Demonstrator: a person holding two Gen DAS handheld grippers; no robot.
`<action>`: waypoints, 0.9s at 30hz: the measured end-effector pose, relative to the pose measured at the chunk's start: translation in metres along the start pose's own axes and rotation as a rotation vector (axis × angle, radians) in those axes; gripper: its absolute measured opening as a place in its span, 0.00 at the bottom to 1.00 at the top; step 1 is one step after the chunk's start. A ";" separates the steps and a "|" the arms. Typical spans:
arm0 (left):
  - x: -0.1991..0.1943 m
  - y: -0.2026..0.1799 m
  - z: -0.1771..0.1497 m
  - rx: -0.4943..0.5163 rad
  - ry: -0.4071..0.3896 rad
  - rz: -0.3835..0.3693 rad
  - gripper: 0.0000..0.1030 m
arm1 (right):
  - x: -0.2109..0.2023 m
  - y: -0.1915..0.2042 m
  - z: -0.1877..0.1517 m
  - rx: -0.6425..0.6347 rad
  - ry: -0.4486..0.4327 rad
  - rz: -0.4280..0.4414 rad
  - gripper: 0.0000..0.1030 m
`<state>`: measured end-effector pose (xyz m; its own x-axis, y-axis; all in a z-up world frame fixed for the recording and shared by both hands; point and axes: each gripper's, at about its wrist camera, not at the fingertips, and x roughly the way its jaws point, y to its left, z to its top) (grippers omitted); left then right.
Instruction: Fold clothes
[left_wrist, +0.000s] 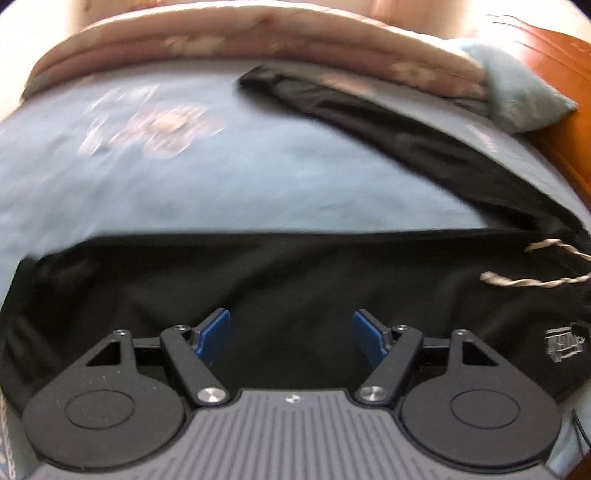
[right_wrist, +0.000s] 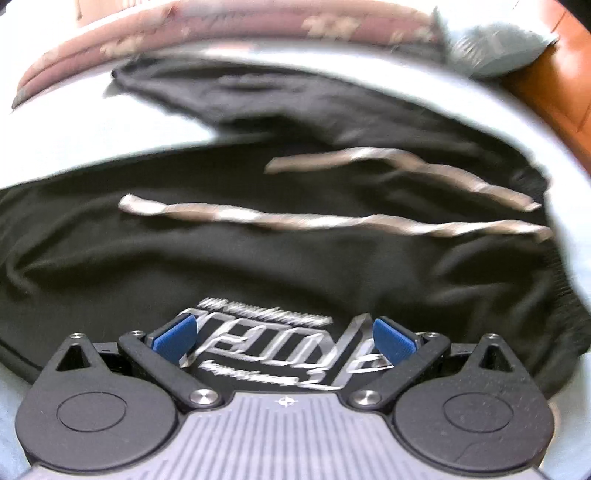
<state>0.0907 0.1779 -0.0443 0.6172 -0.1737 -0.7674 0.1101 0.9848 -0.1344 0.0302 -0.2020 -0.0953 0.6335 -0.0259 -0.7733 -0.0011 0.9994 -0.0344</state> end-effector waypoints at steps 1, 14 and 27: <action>0.000 -0.008 0.001 0.003 -0.009 -0.027 0.71 | -0.007 -0.010 0.000 0.007 -0.037 -0.017 1.00; 0.006 -0.064 -0.059 -0.122 0.156 -0.058 0.74 | 0.003 -0.116 -0.039 0.140 0.046 0.091 1.00; 0.044 -0.150 -0.041 -0.046 0.190 -0.171 0.75 | 0.015 -0.160 -0.012 0.205 0.042 0.197 1.00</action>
<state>0.0698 0.0230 -0.0838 0.4343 -0.3385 -0.8347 0.1623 0.9410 -0.2971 0.0308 -0.3621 -0.1090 0.6039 0.1722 -0.7783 0.0383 0.9690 0.2441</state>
